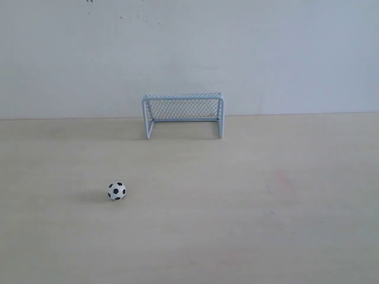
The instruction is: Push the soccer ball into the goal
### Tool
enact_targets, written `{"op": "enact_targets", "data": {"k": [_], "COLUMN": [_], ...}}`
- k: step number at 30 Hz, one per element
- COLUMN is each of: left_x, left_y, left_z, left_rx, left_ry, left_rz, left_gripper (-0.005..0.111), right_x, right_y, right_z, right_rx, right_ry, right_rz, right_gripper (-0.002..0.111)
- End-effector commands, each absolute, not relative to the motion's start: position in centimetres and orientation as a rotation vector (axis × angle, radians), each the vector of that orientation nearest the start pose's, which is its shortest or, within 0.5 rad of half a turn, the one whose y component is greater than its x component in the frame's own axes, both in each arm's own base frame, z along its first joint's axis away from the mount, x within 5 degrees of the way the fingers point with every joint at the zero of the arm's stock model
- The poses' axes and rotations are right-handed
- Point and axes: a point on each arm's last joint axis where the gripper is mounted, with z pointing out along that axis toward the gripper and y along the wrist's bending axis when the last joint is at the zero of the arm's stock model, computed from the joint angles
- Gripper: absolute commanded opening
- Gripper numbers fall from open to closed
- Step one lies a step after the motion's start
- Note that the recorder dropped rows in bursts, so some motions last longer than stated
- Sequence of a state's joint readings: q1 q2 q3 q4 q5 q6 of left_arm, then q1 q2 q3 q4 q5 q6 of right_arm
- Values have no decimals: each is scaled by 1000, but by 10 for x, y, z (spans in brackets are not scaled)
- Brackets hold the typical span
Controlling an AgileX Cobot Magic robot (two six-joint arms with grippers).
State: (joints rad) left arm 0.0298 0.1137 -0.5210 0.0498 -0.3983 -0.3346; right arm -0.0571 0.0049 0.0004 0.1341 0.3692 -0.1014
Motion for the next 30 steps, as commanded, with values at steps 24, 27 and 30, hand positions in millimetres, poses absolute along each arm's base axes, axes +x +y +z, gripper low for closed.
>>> {"op": "enact_targets", "data": {"k": [24, 27, 30], "left_x": [216, 205, 198], "left_y": [-29, -27, -23], "left_z": [362, 371, 369], "left_rx": [338, 274, 248], "left_ry": [1636, 1607, 1617], "left_rz": [64, 25, 57], "left_gripper": [4, 4, 4], "right_x": [53, 53, 53], "right_y": [1, 1, 1], "right_z": [180, 180, 181], "right_rx": [38, 38, 38], "right_ry": [1847, 1847, 1845], "right_rz": [11, 11, 10], "right_gripper": [0, 0, 0]}}
